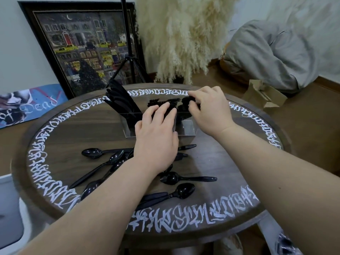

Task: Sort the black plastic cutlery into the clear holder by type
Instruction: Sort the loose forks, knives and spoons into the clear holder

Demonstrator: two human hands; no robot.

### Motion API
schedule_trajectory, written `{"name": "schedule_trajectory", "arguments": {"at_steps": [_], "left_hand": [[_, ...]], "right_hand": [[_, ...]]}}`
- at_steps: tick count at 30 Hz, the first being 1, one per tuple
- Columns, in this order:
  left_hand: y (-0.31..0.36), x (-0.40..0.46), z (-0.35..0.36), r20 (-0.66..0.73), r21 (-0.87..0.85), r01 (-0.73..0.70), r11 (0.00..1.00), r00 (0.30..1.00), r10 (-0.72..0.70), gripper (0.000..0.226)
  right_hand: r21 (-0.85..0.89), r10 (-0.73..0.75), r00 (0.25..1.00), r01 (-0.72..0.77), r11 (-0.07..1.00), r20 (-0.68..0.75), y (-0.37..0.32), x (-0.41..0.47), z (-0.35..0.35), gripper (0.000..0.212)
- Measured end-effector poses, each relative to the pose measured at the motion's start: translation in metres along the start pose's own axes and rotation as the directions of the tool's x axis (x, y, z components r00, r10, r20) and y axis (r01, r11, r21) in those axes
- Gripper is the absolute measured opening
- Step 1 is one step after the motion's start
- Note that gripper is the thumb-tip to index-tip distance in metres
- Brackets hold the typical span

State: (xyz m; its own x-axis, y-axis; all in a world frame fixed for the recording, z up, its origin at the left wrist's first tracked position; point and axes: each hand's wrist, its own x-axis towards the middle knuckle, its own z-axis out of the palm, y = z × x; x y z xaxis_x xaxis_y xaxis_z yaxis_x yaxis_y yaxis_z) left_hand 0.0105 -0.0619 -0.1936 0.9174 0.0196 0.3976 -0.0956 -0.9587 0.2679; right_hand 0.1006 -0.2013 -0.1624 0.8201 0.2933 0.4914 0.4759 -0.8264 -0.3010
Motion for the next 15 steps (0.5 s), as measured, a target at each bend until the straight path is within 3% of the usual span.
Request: {"name": "schedule_trajectory", "arguments": {"at_steps": [7,11,15], "left_hand": [[-0.001,-0.001,0.001,0.001,0.015,-0.005,1.000,1.000,0.005,0.057],[0.000,-0.001,0.001,0.017,0.026,-0.003,1.000,1.000,0.003,0.057],[0.000,-0.002,0.001,0.025,0.030,-0.003,1.000,1.000,0.002,0.058]], "right_hand": [[0.021,-0.076,0.988,0.074,0.997,0.133,-0.003,-0.014,0.000,0.058],[0.046,-0.003,0.997,-0.001,0.999,0.077,0.010,-0.019,-0.005,0.059],[-0.008,0.061,0.979,-0.060,0.998,0.193,0.022,-0.016,-0.007,0.055]]}}
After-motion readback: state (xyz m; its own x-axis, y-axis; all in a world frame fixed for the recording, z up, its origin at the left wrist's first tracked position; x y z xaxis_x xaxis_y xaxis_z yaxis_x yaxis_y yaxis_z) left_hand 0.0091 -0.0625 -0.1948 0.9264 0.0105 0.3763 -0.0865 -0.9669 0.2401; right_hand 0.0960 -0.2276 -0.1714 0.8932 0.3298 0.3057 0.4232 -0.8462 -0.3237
